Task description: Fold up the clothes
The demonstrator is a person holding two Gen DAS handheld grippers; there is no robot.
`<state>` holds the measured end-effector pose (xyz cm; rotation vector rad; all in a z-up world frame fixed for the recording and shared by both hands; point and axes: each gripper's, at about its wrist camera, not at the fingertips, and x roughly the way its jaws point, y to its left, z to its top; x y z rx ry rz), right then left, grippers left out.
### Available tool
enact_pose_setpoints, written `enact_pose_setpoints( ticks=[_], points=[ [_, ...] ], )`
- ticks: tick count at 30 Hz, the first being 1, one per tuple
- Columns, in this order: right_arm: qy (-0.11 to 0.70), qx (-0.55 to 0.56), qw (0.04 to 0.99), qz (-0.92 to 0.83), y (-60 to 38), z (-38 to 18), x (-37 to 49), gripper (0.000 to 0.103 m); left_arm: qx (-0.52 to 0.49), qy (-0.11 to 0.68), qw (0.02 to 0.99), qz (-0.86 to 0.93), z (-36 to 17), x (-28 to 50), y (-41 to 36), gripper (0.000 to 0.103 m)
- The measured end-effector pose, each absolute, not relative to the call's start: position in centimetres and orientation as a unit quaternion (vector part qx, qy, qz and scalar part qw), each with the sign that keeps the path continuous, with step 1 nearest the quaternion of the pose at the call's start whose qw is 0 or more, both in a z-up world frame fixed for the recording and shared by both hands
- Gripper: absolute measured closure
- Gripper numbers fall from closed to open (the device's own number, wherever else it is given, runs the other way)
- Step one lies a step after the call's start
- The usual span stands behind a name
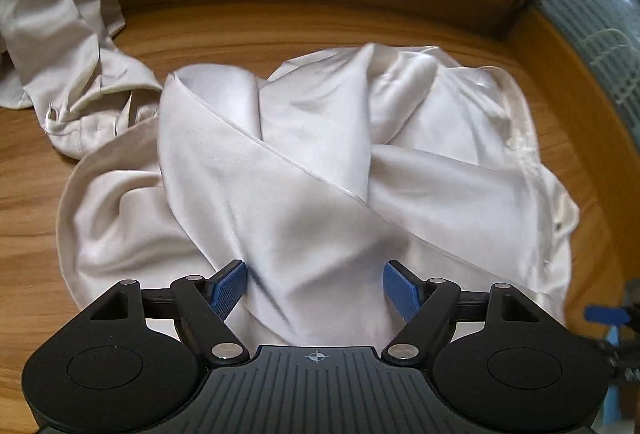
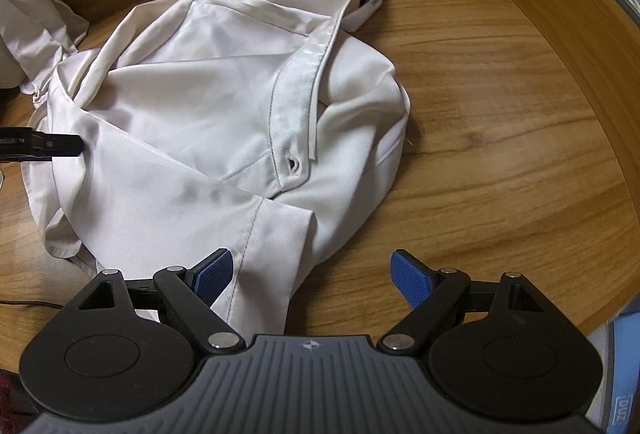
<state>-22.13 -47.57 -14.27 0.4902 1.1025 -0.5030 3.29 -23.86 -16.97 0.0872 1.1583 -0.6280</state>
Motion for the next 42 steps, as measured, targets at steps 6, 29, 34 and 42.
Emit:
enact_pose_setpoints(
  ticks=[6, 29, 34, 42],
  points=[
    [0.511, 0.236, 0.791, -0.240, -47.1, -14.5, -22.6, 0.013, 0.011, 0.521, 0.804, -0.287, -16.0, 4.1, -23.2, 0.095],
    [0.516, 0.214, 0.796, -0.234, -47.3, -16.5, -21.2, 0.023, 0.003, 0.441, 0.896, 0.050, -9.8, 13.1, -6.1, 0.096],
    [0.511, 0.201, 0.799, -0.244, -47.6, -17.1, -21.0, 0.070, 0.009, 0.452, 0.890, 0.064, -10.4, 12.5, -4.9, 0.096],
    [0.483, 0.162, 0.813, -0.280, -50.9, -15.2, -21.4, 0.101, 0.007, 0.471, 0.875, 0.114, -10.7, 11.0, -0.9, 0.096]
  ],
)
